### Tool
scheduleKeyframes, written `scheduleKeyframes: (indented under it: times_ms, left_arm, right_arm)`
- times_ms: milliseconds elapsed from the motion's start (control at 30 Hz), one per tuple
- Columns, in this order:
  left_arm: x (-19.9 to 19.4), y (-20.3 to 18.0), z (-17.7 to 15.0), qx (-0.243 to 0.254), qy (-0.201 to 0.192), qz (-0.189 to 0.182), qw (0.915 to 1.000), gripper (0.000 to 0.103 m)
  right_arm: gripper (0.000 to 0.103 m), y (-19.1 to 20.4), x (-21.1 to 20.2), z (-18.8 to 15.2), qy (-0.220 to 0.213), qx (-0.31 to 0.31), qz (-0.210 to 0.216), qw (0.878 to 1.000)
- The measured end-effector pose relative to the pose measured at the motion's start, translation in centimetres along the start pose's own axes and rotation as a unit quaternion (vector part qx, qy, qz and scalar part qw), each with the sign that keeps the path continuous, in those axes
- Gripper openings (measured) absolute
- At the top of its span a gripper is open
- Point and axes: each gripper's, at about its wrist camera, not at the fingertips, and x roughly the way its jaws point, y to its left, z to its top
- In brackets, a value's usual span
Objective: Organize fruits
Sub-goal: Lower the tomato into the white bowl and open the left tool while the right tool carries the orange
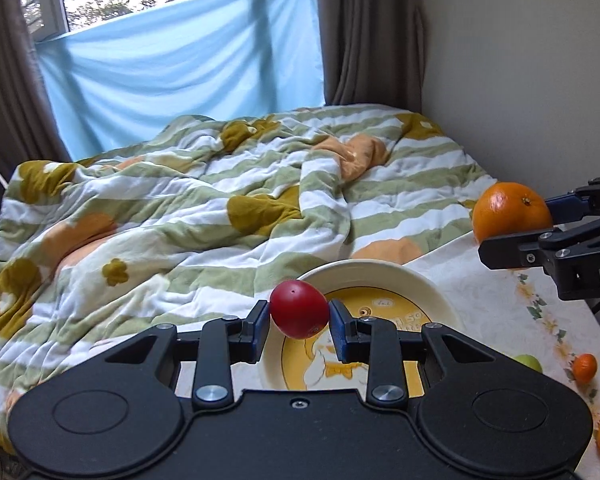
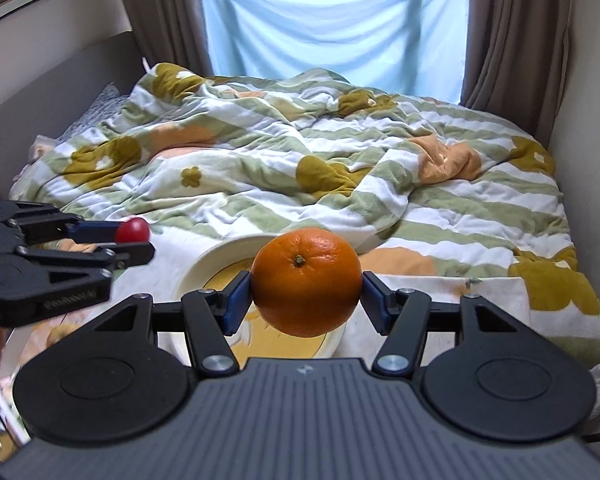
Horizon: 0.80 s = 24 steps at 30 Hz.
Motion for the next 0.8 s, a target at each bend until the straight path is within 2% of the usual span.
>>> scheduleKeyframes:
  times_ms: [367,600,633,700,733,767,800]
  left_arm:
    - [10.1,-1.1,0.8,0.049,0.048,-0.051,0.9964,0.036]
    - [12.7,-1.4,0.3,0.058,0.065,-0.074,0.9934,0.036]
    - [12.8,-1.4,0.3,0.057,0.066,-0.076,0.9933,0.039]
    - [12.6,-1.2,0.5,0.057,0.065,-0.079,0.9932,0.064]
    - [12.3,-1.1,0.5,0.057,0.059,-0.078,0.9936,0.088]
    - [11.7,-1.0,0.6,0.058,0.048,-0.076,0.9943,0.102]
    - [11.2,-0.9,0.6,0.059,0.04,-0.074,0.9947,0.102]
  right_arm:
    - [0.074,-2.4,6.8,1.3,0.034,0.047,-0.006,0.998]
    - [0.074,-3.1,8.6,1.4,0.044,0.056,-0.018,0.997]
    - [0.074,-3.2,8.7,1.5,0.044,0.059,-0.018,0.997]
    - [0.074,-3.3,8.8,1.5,0.044,0.061,-0.02,0.997]
    - [0.074,-3.3,8.9,1.6,0.044,0.062,-0.021,0.997]
    - [0.074,-3.3,8.9,1.6,0.044,0.063,-0.021,0.997]
    - [0.074,-3.3,8.8,1.7,0.043,0.064,-0.021,0.997]
